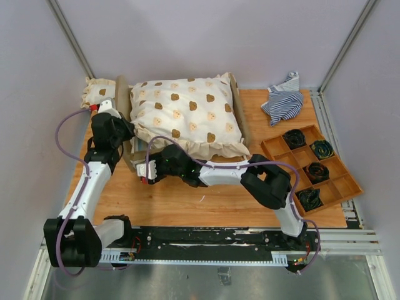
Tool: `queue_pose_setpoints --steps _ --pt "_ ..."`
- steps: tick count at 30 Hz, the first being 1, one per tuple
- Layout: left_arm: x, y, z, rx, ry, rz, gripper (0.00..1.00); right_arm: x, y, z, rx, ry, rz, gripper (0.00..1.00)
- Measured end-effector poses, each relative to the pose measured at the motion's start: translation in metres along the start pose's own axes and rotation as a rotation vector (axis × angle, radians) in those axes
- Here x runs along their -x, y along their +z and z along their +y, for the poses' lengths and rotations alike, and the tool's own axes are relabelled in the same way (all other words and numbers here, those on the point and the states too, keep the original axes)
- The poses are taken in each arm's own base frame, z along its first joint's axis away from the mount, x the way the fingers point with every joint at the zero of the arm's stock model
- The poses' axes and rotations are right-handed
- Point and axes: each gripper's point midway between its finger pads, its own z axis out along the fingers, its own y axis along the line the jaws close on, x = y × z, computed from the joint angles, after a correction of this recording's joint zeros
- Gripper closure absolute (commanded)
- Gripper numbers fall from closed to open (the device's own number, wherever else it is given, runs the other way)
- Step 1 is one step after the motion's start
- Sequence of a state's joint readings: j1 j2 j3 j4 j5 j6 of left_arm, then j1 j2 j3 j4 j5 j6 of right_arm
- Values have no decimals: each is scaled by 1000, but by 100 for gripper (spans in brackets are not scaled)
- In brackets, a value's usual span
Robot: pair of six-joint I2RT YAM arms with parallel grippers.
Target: Set up the pet bed
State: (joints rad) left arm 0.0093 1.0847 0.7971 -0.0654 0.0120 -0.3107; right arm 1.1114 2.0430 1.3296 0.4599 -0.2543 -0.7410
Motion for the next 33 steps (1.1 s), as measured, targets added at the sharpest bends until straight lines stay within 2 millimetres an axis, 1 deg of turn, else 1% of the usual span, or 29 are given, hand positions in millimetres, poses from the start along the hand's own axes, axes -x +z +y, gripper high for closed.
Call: queue_pose_setpoints --steps 3,5,7,9,11,13,15,17,18,20,22,24,27,30,32,33 --pt "5 8 7 5 6 -12 100 -14 13 -10 -28 -107 52 47" --pt "7 14 10 7 13 -14 100 -19 21 -15 -43 -155 72 54" --pt "6 19 11 8 16 -11 100 -22 28 -22 -61 -200 88 66" --pt "4 22 12 5 15 -1 98 -25 33 -26 -75 -233 100 83" --pt "1 23 12 5 13 9 94 -26 35 -29 -84 -257 107 98" --pt "0 23 12 8 8 15 84 -28 36 -31 -94 -274 115 100" --pt "0 21 12 8 -4 16 69 -29 35 -32 -99 -278 119 100" --pt "1 16 9 6 -19 18 51 -28 35 -32 -100 -267 117 100" --pt "3 12 8 6 -33 18 45 -28 35 -31 -99 -249 115 100" --pt "8 3 6 21 -72 9 42 -27 33 -29 -93 -199 111 100" --pt "13 -9 10 58 -112 -5 41 -23 27 -27 -85 -119 93 100" --pt "15 -23 15 100 -160 -18 41 -14 17 -26 -79 -14 59 100" --pt "16 -44 22 157 -226 -38 40 6 0 -31 -80 136 -1 100" --pt "6 -63 35 232 -283 -45 40 23 -15 -38 -79 271 -56 100" --pt "-8 -73 46 279 -324 -39 41 33 -21 -39 -75 343 -84 100" --pt "-19 -75 50 297 -342 -28 41 36 -22 -38 -68 371 -92 100"
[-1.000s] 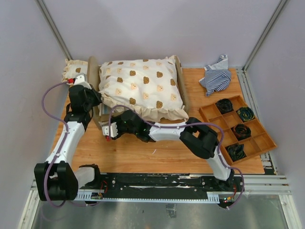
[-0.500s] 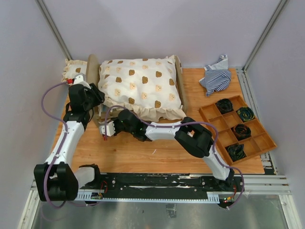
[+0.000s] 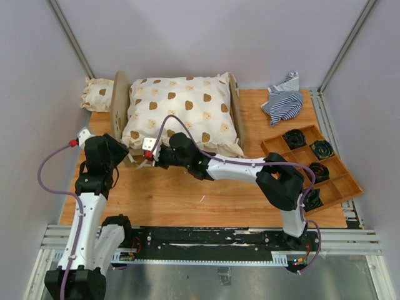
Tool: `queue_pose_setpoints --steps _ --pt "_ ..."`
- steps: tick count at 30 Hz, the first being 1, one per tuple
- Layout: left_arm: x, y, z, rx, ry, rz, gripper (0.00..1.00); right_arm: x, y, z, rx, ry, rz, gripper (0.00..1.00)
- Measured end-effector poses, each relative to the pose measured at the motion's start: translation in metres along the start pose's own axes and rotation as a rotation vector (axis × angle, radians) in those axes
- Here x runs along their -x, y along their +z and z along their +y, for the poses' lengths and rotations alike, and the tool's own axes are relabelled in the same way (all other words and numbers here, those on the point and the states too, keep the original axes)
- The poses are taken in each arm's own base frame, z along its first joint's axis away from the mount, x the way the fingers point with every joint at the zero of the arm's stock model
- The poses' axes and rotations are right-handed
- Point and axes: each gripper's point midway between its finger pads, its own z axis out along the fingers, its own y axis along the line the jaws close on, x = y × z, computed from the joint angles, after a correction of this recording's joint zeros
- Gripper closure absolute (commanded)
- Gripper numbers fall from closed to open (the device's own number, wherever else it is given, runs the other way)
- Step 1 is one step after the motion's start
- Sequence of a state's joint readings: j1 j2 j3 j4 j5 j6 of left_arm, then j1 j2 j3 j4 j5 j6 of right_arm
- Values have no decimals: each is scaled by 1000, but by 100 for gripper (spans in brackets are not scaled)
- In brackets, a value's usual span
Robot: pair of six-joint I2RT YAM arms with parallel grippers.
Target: Set up the pet bed
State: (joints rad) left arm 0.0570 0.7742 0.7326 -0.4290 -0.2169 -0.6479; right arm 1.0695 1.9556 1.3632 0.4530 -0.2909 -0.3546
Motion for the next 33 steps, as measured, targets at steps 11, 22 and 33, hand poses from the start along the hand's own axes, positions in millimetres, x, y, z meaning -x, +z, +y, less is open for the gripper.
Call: queue_pose_setpoints --steps 11,22,33 --pt "-44 4 33 84 -21 93 42 -74 7 39 11 238 79 65" --pt "-5 -17 30 124 -126 -36 40 -127 51 23 -126 248 122 55" --pt "-43 -12 40 140 -173 77 46 -138 76 14 -160 237 108 100"
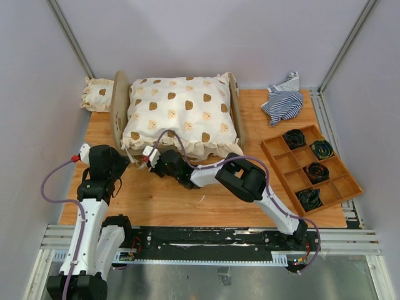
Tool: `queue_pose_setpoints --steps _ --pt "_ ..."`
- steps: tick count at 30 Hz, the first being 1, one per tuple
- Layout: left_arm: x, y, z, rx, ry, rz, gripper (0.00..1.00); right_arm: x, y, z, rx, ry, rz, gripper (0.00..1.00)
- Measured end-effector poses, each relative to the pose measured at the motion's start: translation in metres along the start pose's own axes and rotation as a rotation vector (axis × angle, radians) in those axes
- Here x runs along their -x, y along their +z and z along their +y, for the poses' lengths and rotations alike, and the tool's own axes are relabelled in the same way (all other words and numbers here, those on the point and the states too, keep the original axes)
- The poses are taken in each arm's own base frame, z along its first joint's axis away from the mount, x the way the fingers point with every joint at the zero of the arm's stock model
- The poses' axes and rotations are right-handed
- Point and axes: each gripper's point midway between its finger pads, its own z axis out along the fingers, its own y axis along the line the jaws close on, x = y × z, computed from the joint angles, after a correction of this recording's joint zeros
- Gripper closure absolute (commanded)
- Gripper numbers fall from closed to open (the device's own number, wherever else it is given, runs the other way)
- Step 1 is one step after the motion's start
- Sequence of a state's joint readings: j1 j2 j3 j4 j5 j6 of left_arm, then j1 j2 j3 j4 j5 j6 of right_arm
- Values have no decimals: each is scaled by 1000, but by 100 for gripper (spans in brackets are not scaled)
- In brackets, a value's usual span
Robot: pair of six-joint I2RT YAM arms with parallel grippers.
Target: Set up the pet bed
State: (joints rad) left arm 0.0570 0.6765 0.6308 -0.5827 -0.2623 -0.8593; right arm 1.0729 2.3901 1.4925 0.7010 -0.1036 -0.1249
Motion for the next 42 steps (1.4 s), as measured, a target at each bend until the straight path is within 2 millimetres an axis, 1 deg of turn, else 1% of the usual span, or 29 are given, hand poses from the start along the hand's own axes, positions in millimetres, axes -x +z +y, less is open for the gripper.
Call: queue_pose_setpoints --steps 2,4,7,9,11,15,17,19,20,21,23,24,25,26,28,31,33,36,37,39,40,42 --pt "-16 4 4 -9 7 55 45 -2 -7 2 6 1 -13 100" --pt "-29 6 7 -19 11 99 44 -5 -20 8 25 8 -14 100" --pt "-42 9 10 -42 11 132 41 -10 -42 14 45 22 2 100" --pt "-50 12 11 -65 8 146 39 -9 -54 16 52 29 7 100" --pt "-61 18 12 -95 5 168 38 -2 -60 16 52 34 -5 100" --pt "-87 32 16 -126 3 235 37 23 -65 12 45 39 -55 100" --pt "-95 38 19 -122 6 262 38 34 -69 12 43 40 -78 100" --pt "-99 44 20 -116 7 273 41 43 -70 11 42 39 -97 100" --pt "-99 47 20 -113 10 272 46 46 -71 11 42 40 -104 100" --pt "-98 50 19 -113 12 265 55 48 -71 11 42 41 -109 100" --pt "-95 55 20 -101 17 244 78 49 -72 11 42 45 -114 100" --pt "-93 58 23 -85 29 229 93 48 -72 11 42 47 -115 100" --pt "-90 60 28 -64 47 208 99 47 -72 12 42 50 -113 100" --pt "-87 62 30 -46 44 190 100 47 -73 12 42 52 -111 100" --pt "-77 65 39 4 69 140 100 46 -73 11 38 53 -110 100" --pt "-60 62 44 62 95 87 100 43 -73 8 20 54 -104 100" --pt "-44 56 40 82 99 46 100 42 -74 6 9 54 -100 100" --pt "-12 40 28 96 93 -36 100 41 -74 3 -8 56 -96 100" --pt "-2 34 24 97 86 -66 98 41 -74 2 -12 56 -96 100" --pt "10 26 18 82 74 -101 79 41 -74 1 -16 57 -95 100" --pt "11 23 16 67 68 -106 68 41 -74 0 -17 57 -96 100" --pt "4 18 11 5 35 -90 57 42 -74 -1 -18 58 -99 100"
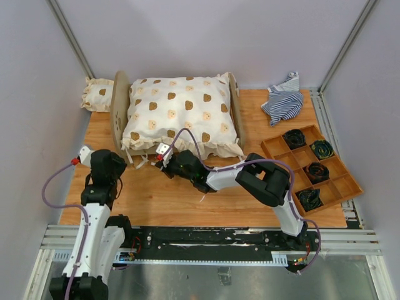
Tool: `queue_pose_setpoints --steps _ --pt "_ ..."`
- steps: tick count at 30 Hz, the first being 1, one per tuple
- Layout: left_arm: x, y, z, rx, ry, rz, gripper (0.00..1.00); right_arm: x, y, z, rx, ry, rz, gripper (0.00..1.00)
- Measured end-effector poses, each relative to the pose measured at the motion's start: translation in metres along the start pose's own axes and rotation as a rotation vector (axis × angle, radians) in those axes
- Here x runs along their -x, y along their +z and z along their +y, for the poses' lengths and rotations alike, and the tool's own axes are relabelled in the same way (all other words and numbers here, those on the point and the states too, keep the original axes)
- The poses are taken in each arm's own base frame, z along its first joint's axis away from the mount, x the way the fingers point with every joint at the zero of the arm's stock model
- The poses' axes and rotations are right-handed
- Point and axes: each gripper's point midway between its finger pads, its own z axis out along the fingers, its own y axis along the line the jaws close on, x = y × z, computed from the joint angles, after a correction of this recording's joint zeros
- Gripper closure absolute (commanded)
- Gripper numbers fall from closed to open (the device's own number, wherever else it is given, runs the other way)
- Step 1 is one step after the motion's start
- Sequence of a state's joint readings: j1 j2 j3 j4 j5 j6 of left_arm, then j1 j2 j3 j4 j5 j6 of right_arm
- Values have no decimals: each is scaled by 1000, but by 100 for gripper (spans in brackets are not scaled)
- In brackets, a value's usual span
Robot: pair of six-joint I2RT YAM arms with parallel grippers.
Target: Set up the pet bed
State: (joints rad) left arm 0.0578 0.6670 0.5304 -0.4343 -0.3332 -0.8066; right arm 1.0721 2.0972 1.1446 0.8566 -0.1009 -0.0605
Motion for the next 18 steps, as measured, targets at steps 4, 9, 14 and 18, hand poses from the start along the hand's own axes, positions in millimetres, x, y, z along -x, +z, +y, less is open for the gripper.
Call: queue_pose_setpoints --steps 4,9,14,18 --pt "-39 1 4 -122 -53 66 42 1 0 -1 -1 0 -3 100" --pt "-70 9 11 -184 -70 120 34 4 0 -1 -1 -1 -8 100" --pt "-83 23 6 -240 -99 129 39 4 0 -1 2 0 -9 100" --pt "-95 34 8 -234 -124 149 39 5 0 1 9 -1 -12 100"
